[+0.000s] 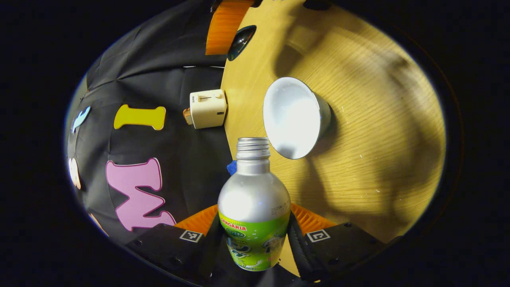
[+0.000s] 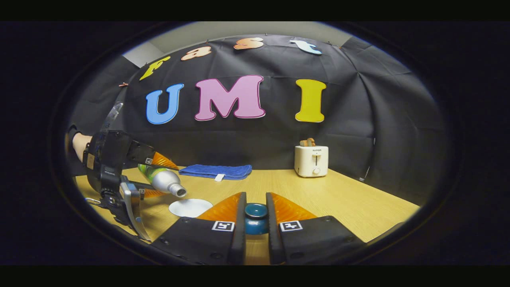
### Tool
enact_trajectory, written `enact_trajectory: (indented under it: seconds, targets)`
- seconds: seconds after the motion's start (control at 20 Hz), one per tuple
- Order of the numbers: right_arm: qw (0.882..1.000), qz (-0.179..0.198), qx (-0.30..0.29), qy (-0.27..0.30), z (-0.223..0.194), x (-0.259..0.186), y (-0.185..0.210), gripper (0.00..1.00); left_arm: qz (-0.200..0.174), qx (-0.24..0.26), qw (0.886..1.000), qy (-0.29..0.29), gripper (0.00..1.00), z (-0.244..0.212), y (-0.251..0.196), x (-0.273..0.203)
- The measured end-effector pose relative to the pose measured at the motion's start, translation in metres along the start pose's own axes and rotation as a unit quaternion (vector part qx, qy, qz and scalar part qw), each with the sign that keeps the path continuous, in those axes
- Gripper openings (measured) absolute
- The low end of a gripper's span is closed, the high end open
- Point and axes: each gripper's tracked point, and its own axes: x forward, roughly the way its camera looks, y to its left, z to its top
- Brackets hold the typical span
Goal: Open the teacup lid with one hand, grasp the water bottle and pour water into the teacup with the other hand; after pouring, place the water bottle on the coaster and then close the teacup lid.
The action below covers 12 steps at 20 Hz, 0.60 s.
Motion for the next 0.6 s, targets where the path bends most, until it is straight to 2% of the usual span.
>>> enact_trajectory:
  seconds: [0.05, 0.15, 0.2, 0.25, 0.3, 0.6]
  targets:
    - [1.000, 0.000, 0.000, 0.000, 0.000, 0.000, 0.000, 0.30, -0.002, 0.009, 1.000, -0.001, 0.80, 0.001, 0.001, -0.001]
    - [1.000, 0.000, 0.000, 0.000, 0.000, 0.000, 0.000, 0.23, -0.005, 0.045, 0.999, -0.003, 0.79, 0.004, 0.002, 0.000]
    - [1.000, 0.000, 0.000, 0.000, 0.000, 0.000, 0.000, 0.27, -0.005, 0.057, 0.998, -0.002, 0.80, 0.003, 0.003, 0.001]
    - [1.000, 0.000, 0.000, 0.000, 0.000, 0.000, 0.000, 0.23, -0.008, 0.062, 0.998, 0.001, 0.80, 0.003, 0.002, 0.001]
    - [1.000, 0.000, 0.000, 0.000, 0.000, 0.000, 0.000, 0.30, -0.013, 0.064, 0.998, 0.002, 0.80, 0.002, 0.001, 0.001]
    - [1.000, 0.000, 0.000, 0.000, 0.000, -0.001, 0.000, 0.31, -0.008, 0.095, 0.995, 0.007, 0.80, 0.005, 0.011, 0.000]
